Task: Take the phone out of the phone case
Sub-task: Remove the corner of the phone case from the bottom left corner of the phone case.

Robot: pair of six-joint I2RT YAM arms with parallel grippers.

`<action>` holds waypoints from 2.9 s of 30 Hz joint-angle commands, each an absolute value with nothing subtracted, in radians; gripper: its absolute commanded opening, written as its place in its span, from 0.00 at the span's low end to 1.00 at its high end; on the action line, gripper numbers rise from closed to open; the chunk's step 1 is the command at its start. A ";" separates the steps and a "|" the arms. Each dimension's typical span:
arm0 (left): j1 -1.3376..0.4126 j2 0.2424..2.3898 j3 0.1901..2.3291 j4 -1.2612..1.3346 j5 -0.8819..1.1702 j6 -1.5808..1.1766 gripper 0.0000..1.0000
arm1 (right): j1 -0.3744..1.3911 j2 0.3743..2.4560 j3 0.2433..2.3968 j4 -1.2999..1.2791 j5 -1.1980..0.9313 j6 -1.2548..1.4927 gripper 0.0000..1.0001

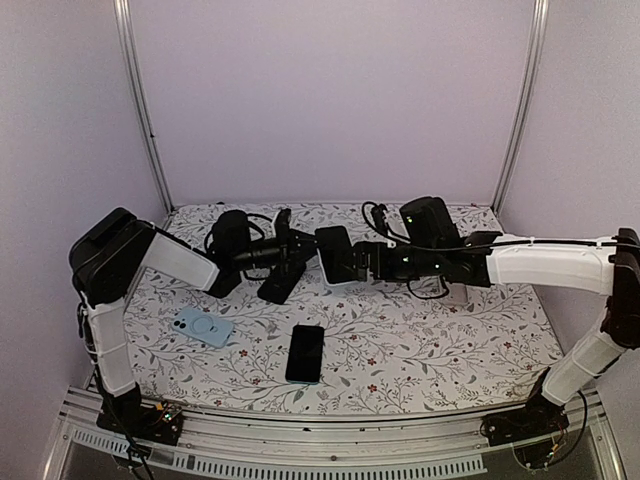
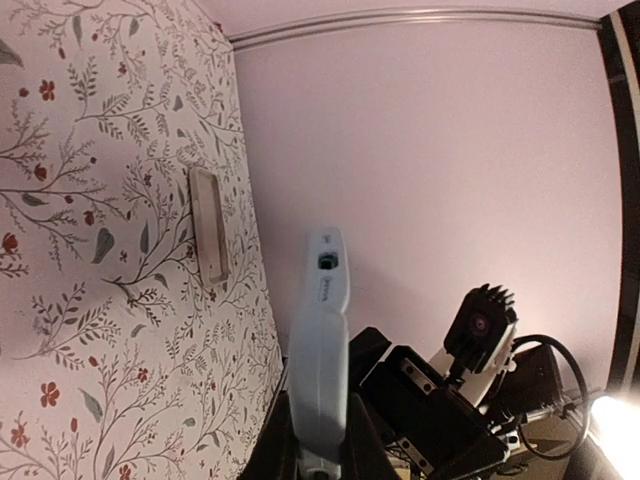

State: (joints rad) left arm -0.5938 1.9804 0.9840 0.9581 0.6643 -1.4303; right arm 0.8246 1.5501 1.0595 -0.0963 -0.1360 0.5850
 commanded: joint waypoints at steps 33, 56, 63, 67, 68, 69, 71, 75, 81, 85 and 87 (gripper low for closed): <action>-0.541 1.622 0.819 1.169 0.672 -1.218 0.21 | 0.820 1.661 1.173 0.354 -0.702 0.784 0.07; -0.539 1.588 0.911 1.092 0.787 -1.306 0.00 | 0.792 1.627 1.175 0.335 -0.740 0.687 0.48; -0.527 1.555 0.893 1.105 0.734 -1.378 0.00 | 0.773 1.555 1.106 0.392 -0.737 0.666 0.60; -0.525 1.551 0.896 1.116 0.721 -1.407 0.00 | 0.774 1.525 1.065 0.458 -0.760 0.674 0.58; -0.525 1.550 0.898 1.118 0.717 -1.409 0.00 | 0.773 1.519 1.060 0.470 -0.765 0.676 0.56; -0.525 1.548 0.899 1.121 0.713 -1.415 0.00 | 0.772 1.516 1.055 0.479 -0.771 0.678 0.54; -0.525 1.545 0.899 1.128 0.709 -1.420 0.00 | 0.773 1.512 1.046 0.493 -0.781 0.679 0.50; -0.525 1.542 0.899 1.160 0.705 -1.442 0.00 | 0.773 1.503 1.028 0.501 -0.785 0.678 0.45; -0.525 1.547 0.900 1.216 0.712 -1.478 0.00 | 0.772 1.498 1.007 0.516 -0.780 0.682 0.39; -0.526 1.567 0.905 1.313 0.740 -1.524 0.00 | 0.770 1.502 1.003 0.527 -0.776 0.687 0.37; -0.526 1.575 0.904 1.370 0.752 -1.547 0.00 | 0.765 1.508 1.001 0.534 -0.777 0.697 0.36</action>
